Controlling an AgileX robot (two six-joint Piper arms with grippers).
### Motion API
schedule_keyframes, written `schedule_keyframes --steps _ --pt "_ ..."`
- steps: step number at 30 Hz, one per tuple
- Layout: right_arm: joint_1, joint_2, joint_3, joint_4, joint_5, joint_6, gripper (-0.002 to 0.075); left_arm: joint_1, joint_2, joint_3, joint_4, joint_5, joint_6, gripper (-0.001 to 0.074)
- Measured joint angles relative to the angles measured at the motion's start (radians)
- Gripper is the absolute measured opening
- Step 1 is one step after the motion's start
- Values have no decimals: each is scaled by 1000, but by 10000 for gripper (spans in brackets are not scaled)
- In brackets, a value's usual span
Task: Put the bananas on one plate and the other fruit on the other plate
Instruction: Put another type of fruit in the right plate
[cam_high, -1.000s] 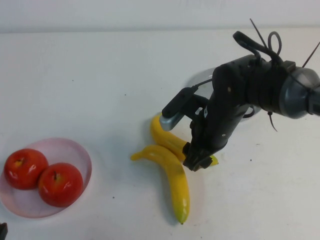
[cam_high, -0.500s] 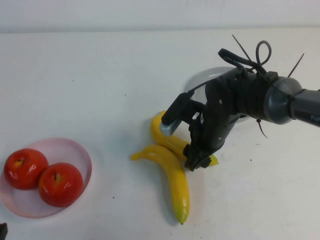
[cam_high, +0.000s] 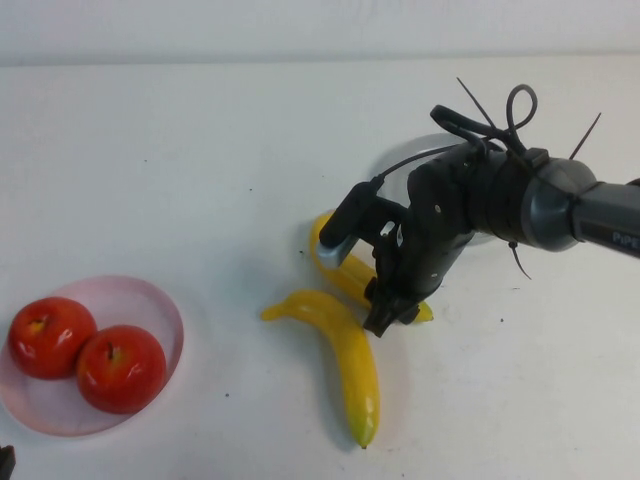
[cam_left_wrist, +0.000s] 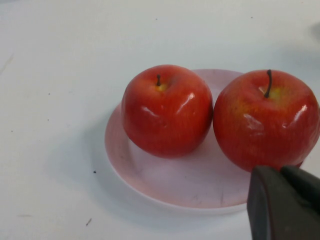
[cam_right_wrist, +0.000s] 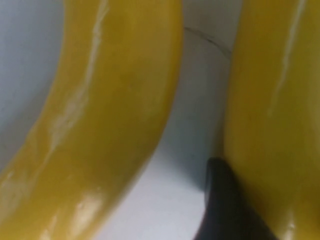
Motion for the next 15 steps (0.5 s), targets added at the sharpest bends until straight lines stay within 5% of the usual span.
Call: schedule_keyframes --steps 9,15 --pt "-2 0 -109 -198 58 328 312 0 0 0 2 0 0 1" --pt "-101 0 -176 -255 65 548 312 0 0 0 2 0 0 1"
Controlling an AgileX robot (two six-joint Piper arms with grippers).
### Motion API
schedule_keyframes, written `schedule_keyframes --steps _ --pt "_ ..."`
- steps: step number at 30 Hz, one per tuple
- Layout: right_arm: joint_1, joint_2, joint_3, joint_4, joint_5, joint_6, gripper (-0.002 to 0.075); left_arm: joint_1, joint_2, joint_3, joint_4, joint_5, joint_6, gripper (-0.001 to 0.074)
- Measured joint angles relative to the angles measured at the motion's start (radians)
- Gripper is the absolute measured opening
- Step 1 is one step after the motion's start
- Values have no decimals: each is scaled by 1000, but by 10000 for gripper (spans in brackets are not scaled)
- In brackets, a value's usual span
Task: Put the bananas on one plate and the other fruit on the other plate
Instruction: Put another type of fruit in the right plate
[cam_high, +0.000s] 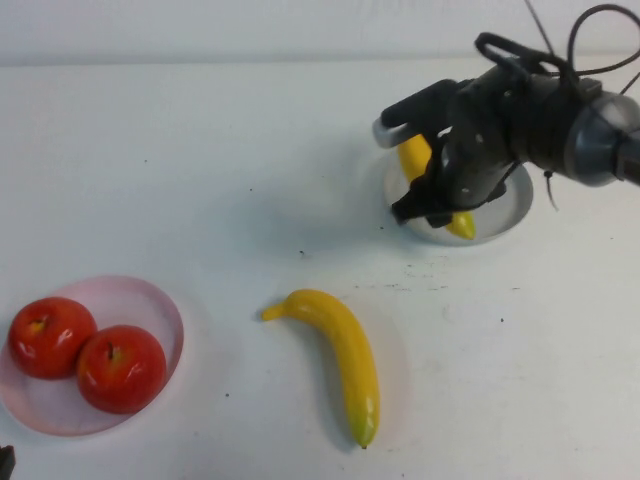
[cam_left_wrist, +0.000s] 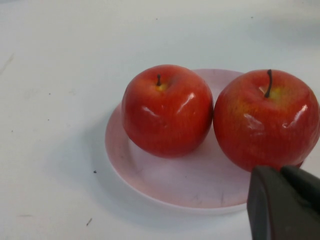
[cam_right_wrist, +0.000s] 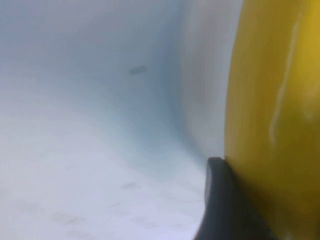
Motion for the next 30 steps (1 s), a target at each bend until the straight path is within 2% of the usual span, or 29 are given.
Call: schedule_keyframes --steps 6,9,16,27,29,30 --pt "-169 2 -13 76 -2 56 312 0 0 0 0 0 0 1" --pt "-211 15 -15 126 0 35 312 0 0 0 0 0 0 1" --pt "-209 80 -25 193 -7 -40 312 0 0 0 0 0 0 1" --pt "-192 193 -217 219 106 -55 312 0 0 0 0 0 0 1" --pt "-192 208 -244 219 143 -55 347 0 0 0 0 0 0 1" --pt "-192 214 -253 219 165 -55 388 0 0 0 0 0 0 1"
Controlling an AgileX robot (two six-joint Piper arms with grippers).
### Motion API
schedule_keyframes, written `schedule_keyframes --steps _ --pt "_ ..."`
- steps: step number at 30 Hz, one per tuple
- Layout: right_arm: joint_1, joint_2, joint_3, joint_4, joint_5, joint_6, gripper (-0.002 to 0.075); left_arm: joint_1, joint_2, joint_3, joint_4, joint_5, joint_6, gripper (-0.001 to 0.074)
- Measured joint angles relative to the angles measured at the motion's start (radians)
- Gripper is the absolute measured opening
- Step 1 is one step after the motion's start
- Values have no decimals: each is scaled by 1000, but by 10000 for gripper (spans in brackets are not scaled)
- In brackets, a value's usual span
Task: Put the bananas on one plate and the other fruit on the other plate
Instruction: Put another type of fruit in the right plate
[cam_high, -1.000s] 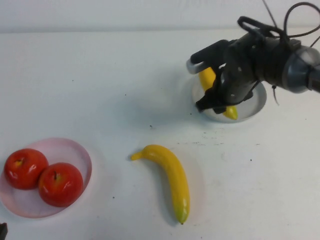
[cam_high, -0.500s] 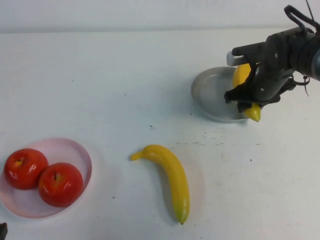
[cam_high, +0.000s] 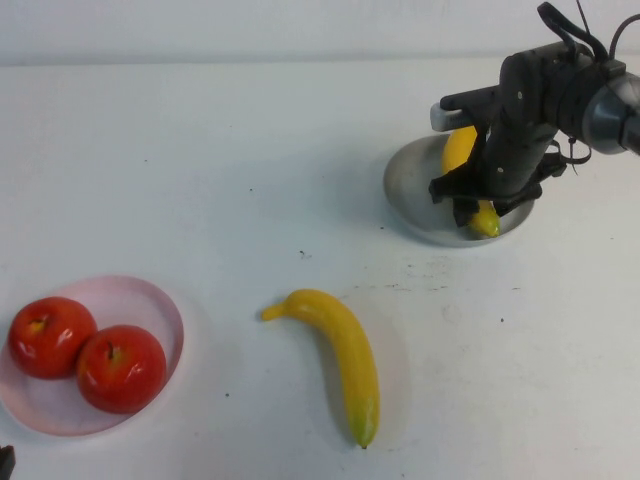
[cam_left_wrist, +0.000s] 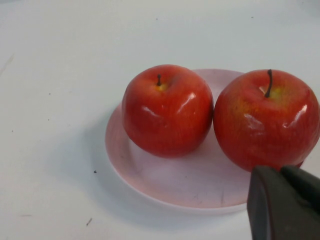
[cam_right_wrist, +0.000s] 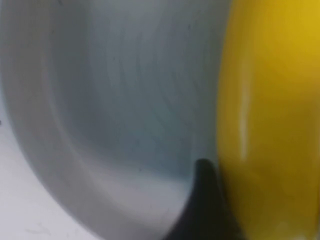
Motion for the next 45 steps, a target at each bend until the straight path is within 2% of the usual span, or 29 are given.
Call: schedule_keyframes --steps 4,7,11,16,18,24,29,38,45 --pt "0 15 -34 2 76 0 550 0 0 0 0 0 0 1" --pt "0 15 -95 2 152 0 580 0 0 0 0 0 0 1" --pt "0 15 -195 24 199 0 559 0 0 0 0 0 0 1" --pt "26 -3 -257 186 205 -61 482 0 0 0 0 0 0 1" --pt "62 -10 -259 195 208 -81 464 0 0 0 0 0 0 1" --pt "264 -20 -252 140 210 -98 449 0 0 0 0 0 0 1" --pt "347 -103 -140 131 210 -102 447 0 0 0 0 0 0 1" --pt "350 -296 121 161 212 -102 447 0 0 0 0 0 0 1" --pt "380 -257 241 113 212 -102 449 0 0 0 0 0 0 1"
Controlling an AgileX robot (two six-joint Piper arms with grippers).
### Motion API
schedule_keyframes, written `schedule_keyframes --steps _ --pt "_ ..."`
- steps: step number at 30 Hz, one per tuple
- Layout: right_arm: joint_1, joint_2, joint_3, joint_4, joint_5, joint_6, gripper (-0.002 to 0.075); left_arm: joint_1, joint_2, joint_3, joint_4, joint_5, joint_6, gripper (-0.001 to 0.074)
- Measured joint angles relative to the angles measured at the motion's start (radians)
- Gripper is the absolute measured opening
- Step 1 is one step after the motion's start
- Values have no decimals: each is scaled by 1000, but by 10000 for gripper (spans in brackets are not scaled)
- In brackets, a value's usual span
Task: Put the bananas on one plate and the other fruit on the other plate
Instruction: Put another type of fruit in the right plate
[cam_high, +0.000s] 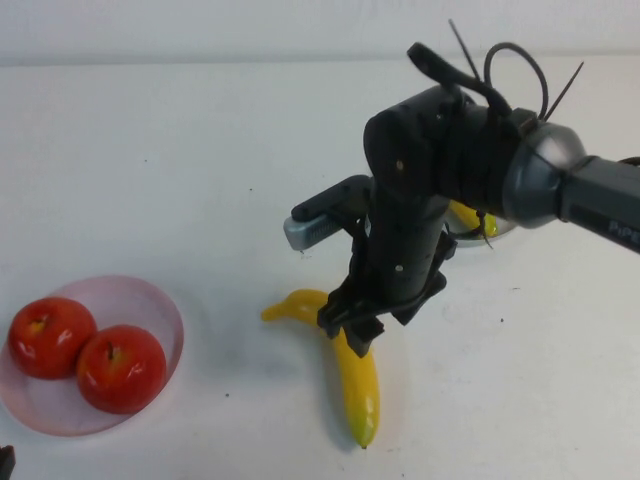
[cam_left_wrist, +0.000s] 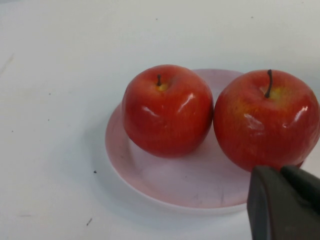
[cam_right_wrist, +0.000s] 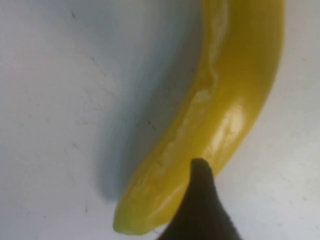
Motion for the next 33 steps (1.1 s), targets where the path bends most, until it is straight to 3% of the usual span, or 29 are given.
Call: schedule_keyframes --steps 9,17,21,27,33 --pt "22 65 6 2 -39 0 557 0 0 0 0 0 0 1" --pt "22 96 6 6 -145 0 564 0 0 0 0 0 0 1" --pt "22 106 6 6 -185 0 505 0 0 0 0 0 0 1" --pt "22 117 6 6 -201 0 317 0 0 0 0 0 0 1" --pt "22 123 -39 -9 -162 51 318 0 0 0 0 0 0 1"
